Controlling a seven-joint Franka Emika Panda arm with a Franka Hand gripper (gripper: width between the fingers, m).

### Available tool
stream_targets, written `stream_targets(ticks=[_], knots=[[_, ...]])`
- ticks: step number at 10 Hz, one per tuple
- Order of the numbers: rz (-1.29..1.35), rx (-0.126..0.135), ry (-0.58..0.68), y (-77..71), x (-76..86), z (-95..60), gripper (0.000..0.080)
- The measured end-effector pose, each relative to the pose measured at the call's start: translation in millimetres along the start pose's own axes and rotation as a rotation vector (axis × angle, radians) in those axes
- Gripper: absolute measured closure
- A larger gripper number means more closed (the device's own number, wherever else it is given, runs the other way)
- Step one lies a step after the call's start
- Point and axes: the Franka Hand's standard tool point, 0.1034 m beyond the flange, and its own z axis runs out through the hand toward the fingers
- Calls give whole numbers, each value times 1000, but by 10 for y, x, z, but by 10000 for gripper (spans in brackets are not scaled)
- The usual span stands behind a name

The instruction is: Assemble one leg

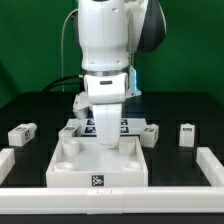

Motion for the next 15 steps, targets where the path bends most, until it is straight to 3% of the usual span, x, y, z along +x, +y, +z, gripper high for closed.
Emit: stream_targets(ticks=[7, 10, 13, 15], knots=[[5, -32, 7, 334, 795, -57, 736], [-15, 14, 1, 379, 762, -9, 735], [-12, 13, 2, 377, 763, -2, 735], [-11, 14, 2, 375, 761, 1, 498]])
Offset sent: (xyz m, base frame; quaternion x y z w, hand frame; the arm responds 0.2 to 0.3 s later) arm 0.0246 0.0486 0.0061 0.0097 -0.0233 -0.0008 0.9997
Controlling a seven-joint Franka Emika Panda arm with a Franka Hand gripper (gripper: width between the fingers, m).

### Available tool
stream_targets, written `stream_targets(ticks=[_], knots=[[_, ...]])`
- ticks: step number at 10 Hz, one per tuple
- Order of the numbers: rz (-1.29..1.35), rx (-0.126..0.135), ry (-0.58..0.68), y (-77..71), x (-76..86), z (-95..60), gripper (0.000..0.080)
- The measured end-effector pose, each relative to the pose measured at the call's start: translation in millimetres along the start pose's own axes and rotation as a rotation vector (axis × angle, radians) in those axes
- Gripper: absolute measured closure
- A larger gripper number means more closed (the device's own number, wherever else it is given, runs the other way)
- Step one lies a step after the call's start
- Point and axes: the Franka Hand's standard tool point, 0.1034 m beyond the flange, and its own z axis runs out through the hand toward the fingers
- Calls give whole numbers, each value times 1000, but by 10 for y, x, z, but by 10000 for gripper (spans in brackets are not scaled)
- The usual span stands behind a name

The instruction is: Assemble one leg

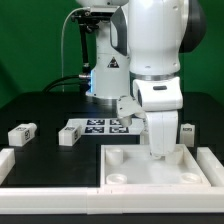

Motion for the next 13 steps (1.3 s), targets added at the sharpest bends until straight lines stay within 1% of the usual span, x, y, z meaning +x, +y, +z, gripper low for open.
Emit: stream_targets(ticks=[1, 2, 3, 4, 8, 9, 10, 12, 13], knots=[[0, 0, 0, 0, -1, 1, 361], [0, 0, 0, -1, -1, 1, 204], [0, 0, 0, -1, -2, 2, 204], [0, 0, 0, -1, -2, 2, 161], [6, 0, -1, -6, -2, -1, 151], [50, -6, -5, -53, 7, -60, 151], [69, -20, -10, -128, 0, -153, 151], [121, -38, -24, -341, 38, -354, 151], [137, -38, -28, -405, 53, -383, 151]])
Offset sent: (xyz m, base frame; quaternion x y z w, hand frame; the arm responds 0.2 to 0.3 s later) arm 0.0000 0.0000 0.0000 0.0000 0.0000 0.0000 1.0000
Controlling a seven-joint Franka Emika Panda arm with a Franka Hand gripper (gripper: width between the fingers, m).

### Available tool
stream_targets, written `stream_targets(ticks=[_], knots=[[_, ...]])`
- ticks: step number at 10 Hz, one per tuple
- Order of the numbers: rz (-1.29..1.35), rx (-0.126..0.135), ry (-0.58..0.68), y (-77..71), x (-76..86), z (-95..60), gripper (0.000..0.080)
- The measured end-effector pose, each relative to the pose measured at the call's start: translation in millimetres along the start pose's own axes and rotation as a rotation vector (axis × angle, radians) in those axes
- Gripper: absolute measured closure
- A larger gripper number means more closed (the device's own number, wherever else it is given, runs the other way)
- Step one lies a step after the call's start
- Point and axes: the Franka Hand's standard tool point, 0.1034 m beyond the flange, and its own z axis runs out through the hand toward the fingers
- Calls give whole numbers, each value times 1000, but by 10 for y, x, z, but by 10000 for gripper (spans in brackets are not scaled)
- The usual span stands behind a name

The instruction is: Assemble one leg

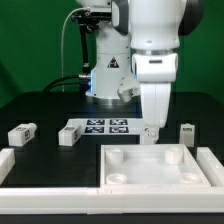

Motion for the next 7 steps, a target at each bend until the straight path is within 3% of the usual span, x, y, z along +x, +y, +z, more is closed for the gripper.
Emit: stream_targets(ticks=[3, 6, 7], knots=[[14, 4, 1, -6, -8, 20, 151], [396, 6, 9, -14, 11, 22, 151], [578, -19, 37, -39, 22, 21, 151]])
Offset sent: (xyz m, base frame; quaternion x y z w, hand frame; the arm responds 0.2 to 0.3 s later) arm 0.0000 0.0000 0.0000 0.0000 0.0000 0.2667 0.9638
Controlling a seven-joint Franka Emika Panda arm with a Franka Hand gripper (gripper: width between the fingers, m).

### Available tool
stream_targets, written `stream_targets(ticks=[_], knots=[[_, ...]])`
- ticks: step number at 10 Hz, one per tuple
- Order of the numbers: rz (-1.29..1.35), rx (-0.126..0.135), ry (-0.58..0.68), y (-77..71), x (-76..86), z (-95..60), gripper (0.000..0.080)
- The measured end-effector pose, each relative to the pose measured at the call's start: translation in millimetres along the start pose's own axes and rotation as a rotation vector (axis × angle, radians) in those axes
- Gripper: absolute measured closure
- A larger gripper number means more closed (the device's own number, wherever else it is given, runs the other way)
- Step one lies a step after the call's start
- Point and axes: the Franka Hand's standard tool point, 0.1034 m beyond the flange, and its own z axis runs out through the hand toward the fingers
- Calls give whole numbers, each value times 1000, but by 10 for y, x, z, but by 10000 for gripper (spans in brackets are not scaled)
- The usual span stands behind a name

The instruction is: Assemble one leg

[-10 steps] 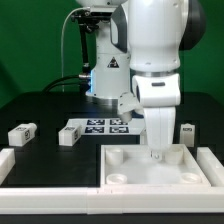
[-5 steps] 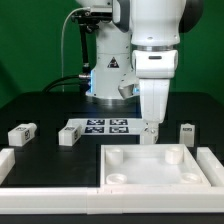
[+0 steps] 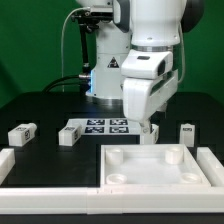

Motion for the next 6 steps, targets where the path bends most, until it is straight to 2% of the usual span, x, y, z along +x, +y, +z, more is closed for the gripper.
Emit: stream_targets(ticks=[3, 5, 6], knots=[[389, 18, 1, -152, 47, 16, 151], [577, 14, 9, -303, 176, 26, 151], [713, 21, 20, -370, 222, 36, 151]])
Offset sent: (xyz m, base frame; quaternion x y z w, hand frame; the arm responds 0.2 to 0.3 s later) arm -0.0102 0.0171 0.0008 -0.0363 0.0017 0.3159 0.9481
